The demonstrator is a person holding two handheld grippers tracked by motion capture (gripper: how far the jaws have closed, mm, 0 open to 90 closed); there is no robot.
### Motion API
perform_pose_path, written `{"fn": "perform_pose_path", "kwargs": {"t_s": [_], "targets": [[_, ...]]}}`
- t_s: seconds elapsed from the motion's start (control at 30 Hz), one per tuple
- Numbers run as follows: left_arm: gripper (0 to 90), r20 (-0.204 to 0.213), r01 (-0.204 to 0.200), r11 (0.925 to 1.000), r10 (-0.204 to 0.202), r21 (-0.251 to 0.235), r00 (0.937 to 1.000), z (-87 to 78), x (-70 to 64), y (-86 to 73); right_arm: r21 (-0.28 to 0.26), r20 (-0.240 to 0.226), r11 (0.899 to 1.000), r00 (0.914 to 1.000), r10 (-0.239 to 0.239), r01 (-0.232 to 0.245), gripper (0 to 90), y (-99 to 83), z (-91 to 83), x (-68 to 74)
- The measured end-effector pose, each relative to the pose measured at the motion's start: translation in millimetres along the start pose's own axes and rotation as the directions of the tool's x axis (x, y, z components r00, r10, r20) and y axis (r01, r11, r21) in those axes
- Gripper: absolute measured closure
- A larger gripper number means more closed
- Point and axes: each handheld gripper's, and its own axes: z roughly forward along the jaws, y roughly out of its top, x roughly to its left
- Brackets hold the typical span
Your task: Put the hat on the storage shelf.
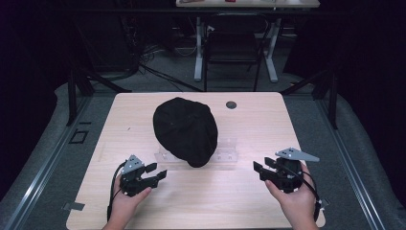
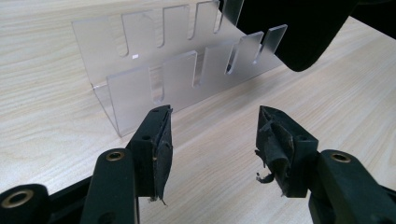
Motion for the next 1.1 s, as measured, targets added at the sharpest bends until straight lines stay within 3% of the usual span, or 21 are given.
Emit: {"fn": "perform_pose_path", "kwargs": {"t_s": [0.3, 0.47, 0.6, 0.77, 0.9, 1.1], "targets": [[46.0, 0.002, 0.004, 1.0, -0.004, 0.005, 1.0, 1.9, 0.7, -2.0, -0.019, 0.011, 1.0, 0.9997, -0.022, 0.022, 59.9, -38.3, 15.4, -7.9], [46.0, 0.001, 0.01, 0.9999, -0.01, 0.005, 1.0, 1.6, 0.9, -2.5, -0.017, -0.002, 1.0, 0.9997, 0.026, -0.026, 58.9, -53.7, 24.8, -14.5], [46.0, 0.015, 0.026, 0.9997, -0.026, 0.001, 0.9995, 3.3, 1.6, -3.4, 0.015, -0.052, 0.998, 0.9965, 0.065, -0.064, 58.1, -63.9, 34.7, -17.2], [46.0, 0.015, 0.018, 0.9998, -0.018, 0.011, 0.9997, 5.7, 0.7, -4.4, 0.032, -0.07, 0.999, 0.9973, 0.021, -0.019, 56.3, -73.8, 43.9, -14.4], [46.0, 0.016, 0.013, 0.9998, -0.013, 0.016, 0.9998, 5.8, 0.6, -5.0, 0.031, -0.038, 0.999, 0.9991, -0.016, 0.017, 53.8, -81.6, 49.3, -13.7], [46.0, 0.02, 0.002, 0.9998, -0.003, 0.019, 0.9998, 7.1, 0.7, -5.5, 0.009, -0.026, 1.0, 0.9996, 0.008, -0.008, 50.5, -87.7, 50.9, -19.5]]}}
